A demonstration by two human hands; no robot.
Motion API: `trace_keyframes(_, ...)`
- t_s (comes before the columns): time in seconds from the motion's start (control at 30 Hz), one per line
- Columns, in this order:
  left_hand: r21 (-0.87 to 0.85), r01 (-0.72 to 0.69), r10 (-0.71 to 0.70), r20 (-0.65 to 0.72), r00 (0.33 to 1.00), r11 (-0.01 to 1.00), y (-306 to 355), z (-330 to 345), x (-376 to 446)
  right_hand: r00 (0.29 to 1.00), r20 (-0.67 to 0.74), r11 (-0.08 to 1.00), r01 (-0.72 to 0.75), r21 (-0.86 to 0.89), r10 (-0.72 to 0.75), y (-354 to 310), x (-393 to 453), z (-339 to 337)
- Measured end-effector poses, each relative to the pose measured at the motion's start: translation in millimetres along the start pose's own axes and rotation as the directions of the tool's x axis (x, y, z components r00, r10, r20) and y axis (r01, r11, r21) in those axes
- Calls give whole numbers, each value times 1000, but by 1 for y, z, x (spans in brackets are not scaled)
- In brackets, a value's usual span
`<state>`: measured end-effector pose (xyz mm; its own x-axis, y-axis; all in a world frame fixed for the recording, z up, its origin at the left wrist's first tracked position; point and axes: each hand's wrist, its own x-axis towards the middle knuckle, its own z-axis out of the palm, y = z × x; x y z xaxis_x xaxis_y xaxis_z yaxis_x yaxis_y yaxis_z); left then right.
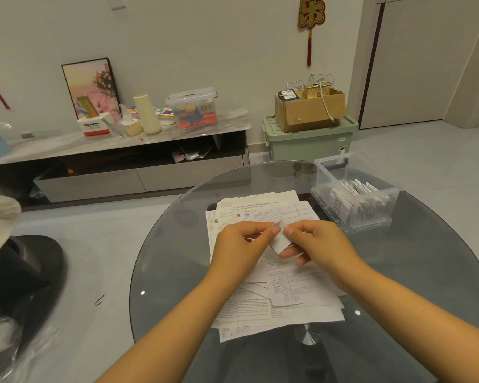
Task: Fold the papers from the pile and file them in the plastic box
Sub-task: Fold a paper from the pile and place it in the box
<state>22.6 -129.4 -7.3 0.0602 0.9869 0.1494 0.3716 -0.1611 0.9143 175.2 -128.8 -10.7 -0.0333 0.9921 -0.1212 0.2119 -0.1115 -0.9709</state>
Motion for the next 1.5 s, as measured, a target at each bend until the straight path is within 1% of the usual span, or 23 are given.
trace_keyframes(0.1, 14, -26, 25, 66, 998, 1000, 4, 2, -2, 998, 50, 985, -42, 166, 34, -5, -1, -4)
trace_keyframes(0.17, 42, -45, 43, 52, 998, 998, 1, 4, -1, 994, 88, 968, -87, 237, 68, -7, -1, -6)
trace_keyframes(0.23, 77, -45, 44, 13, 999, 996, -2, 6, 1, 989, 122, 957, -108, 269, 78, -8, -2, -9)
trace_keyframes(0.27, 80, -43, 43, -7, 999, 996, -4, 6, 1, 988, 140, 963, -99, 252, 65, -8, -2, -10)
trace_keyframes(0.33, 62, -40, 42, -29, 999, 997, -3, 7, 1, 989, 149, 987, -44, 155, 20, -9, -3, -12)
trace_keyframes(0.4, 28, -33, 34, -30, 999, 999, 0, 8, 1, 994, 112, 998, 6, 58, -12, -11, -3, -15)
trace_keyframes(0.43, 6, -24, 24, -30, 999, 1000, 5, 8, 2, 996, 88, 999, 21, 42, -24, -14, -2, -18)
trace_keyframes(0.53, -107, 26, -27, -7, 1000, 994, 12, 10, 3, 998, 31, 994, 59, 87, -62, -18, 0, -25)
trace_keyframes(0.6, -202, 74, -65, 51, 997, 977, 19, 11, 4, 994, 3, 985, 109, 131, -110, -22, 0, -28)
trace_keyframes(0.67, -262, 118, -98, 89, 991, 958, 26, 13, 6, 989, -7, 980, 150, 134, -150, -25, 0, -34)
trace_keyframes(0.83, -347, 193, -159, 125, 979, 918, 39, 17, 15, 973, 68, 971, 214, 110, -222, -38, 1, -50)
trace_keyframes(0.93, -434, 259, -198, 182, 963, 863, 49, 18, 25, 955, 97, 960, 280, 27, -281, -44, 2, -60)
trace_keyframes(1.07, -494, 311, -206, 255, 945, 812, 61, 25, 36, 933, -3, 924, 356, -138, -360, -44, 11, -72)
trace_keyframes(1.2, -484, 322, -202, 284, 937, 814, 73, 38, 52, 878, -148, 872, 408, -270, -456, -48, 22, -88)
trace_keyframes(1.27, -446, 320, -198, 298, 934, 836, 79, 45, 58, 862, -205, 874, 407, -266, -464, -47, 25, -96)
trace_keyframes(1.4, -384, 304, -182, 324, 928, 872, 88, 60, 70, 850, -314, 904, 373, -209, -424, -41, 33, -111)
trace_keyframes(1.5, -359, 296, -174, 336, 926, 885, 93, 72, 79, 822, -376, 900, 352, -258, -428, -38, 38, -119)
